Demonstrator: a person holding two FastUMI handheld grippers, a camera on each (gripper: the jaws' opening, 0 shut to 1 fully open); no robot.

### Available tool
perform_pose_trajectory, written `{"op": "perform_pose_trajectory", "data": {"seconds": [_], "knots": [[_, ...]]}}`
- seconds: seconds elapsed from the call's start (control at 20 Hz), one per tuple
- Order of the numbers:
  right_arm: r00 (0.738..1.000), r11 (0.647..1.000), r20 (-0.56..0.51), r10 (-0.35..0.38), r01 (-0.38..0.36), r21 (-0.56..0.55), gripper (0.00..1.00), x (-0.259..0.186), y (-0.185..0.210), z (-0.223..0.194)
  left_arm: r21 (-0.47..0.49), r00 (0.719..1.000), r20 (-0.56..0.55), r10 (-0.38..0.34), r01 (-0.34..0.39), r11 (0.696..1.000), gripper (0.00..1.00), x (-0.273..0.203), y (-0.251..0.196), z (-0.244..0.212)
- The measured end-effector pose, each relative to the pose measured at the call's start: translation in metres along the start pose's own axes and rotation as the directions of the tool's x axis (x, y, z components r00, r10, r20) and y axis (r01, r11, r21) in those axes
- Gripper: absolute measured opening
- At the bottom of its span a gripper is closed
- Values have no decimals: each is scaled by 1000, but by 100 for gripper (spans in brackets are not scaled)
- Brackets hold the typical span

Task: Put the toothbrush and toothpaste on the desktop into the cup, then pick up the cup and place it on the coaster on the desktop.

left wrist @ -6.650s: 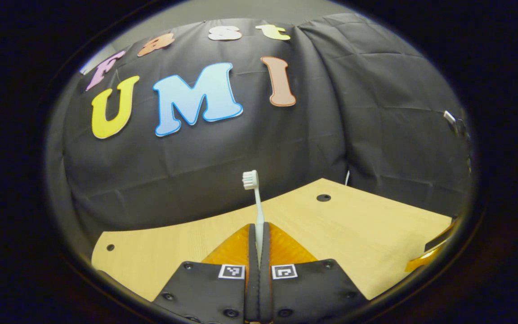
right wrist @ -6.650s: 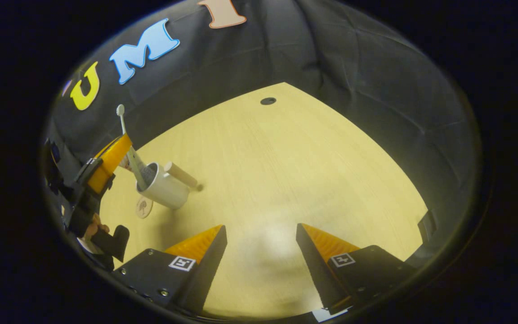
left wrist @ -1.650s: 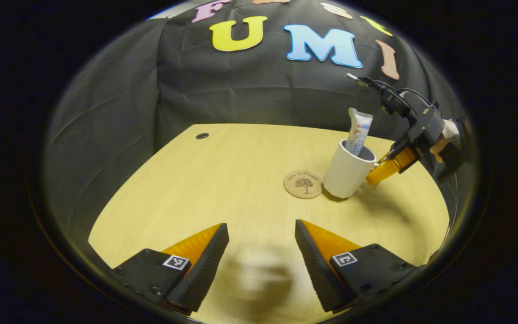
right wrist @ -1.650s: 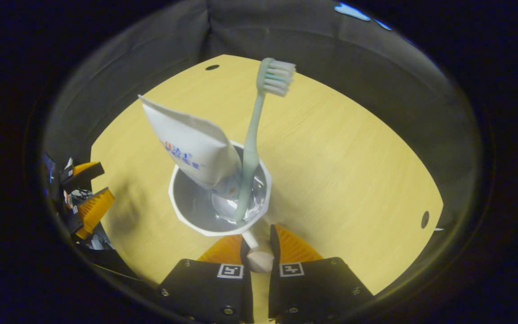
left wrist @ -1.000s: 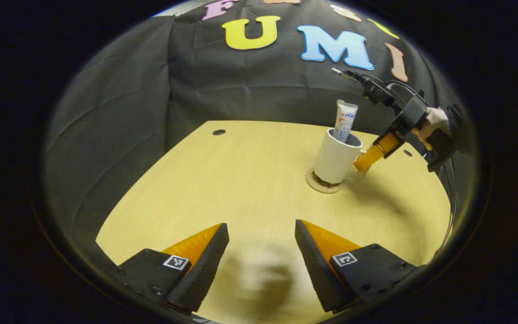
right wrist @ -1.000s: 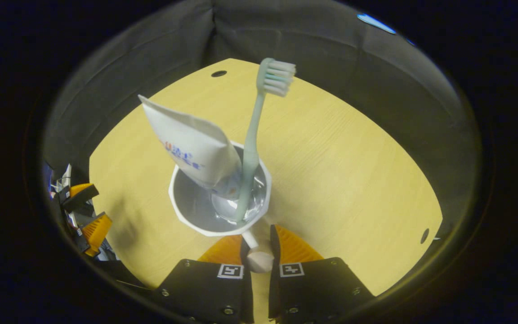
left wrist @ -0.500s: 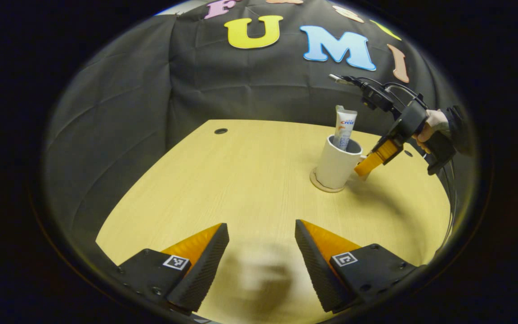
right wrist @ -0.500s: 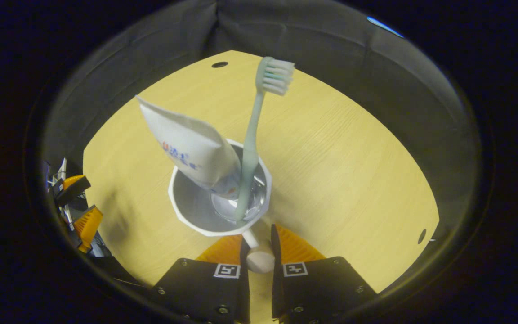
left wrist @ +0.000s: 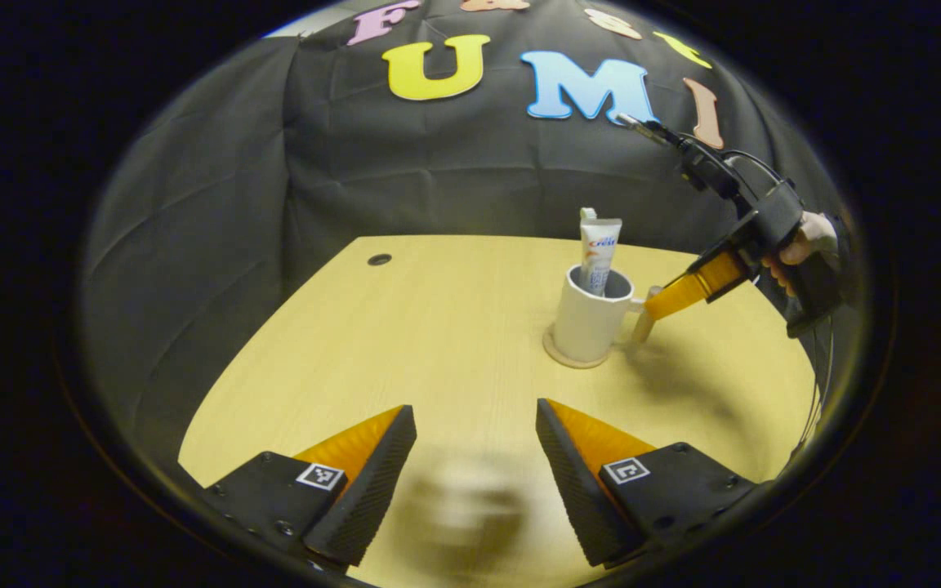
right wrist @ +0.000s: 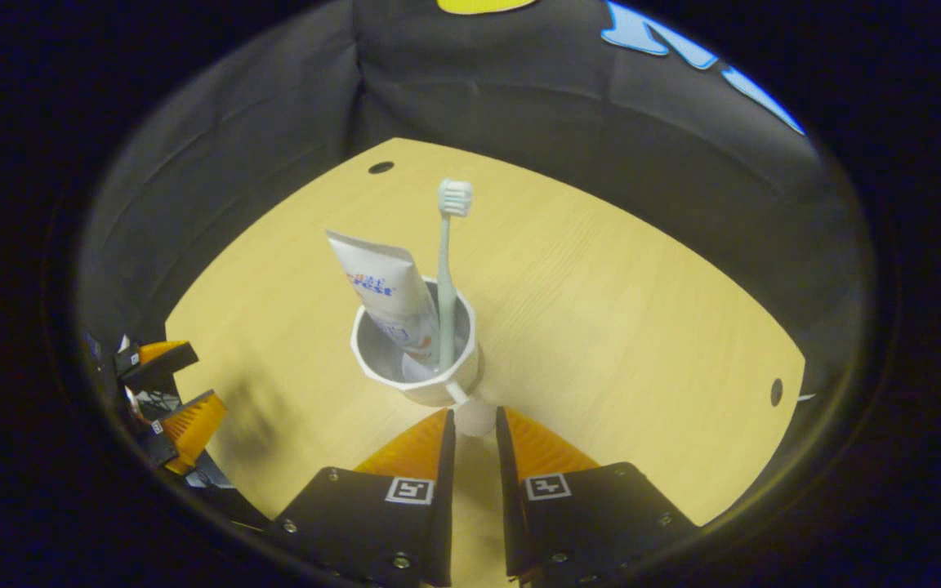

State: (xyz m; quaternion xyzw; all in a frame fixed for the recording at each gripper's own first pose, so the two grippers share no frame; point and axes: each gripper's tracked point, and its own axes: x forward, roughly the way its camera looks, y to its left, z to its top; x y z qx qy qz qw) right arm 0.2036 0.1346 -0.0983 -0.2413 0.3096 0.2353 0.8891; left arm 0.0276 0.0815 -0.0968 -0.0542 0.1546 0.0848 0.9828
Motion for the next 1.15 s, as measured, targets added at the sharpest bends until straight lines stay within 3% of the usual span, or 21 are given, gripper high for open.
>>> {"op": "perform_pose_trajectory", "data": {"seconds": [0.3, 0.55, 0.8, 1.05, 1.1, 1.15], "knots": [[988, 987, 139, -73, 51, 151, 25, -48, -9, -7, 79, 993, 79, -89, 83, 993, 99, 5, -42, 58], [944, 973, 271, -189, 143, 179, 24, -96, -21, 2, 123, 970, 172, -174, 154, 980, 99, -4, -85, 120], [864, 942, 422, -276, 155, 298, 24, -156, -27, 29, 176, 925, 291, -243, 198, 964, 99, -26, -124, 186], [752, 910, 538, -381, 202, 362, 27, -207, -40, 47, 192, 848, 444, -290, 226, 955, 100, -61, -144, 237], [739, 907, 548, -393, 214, 362, 31, -208, -37, 48, 194, 836, 463, -295, 229, 954, 94, -67, -145, 244], [721, 904, 561, -407, 228, 363, 27, -216, -33, 50, 194, 826, 480, -294, 227, 954, 94, -73, -146, 251]]}}
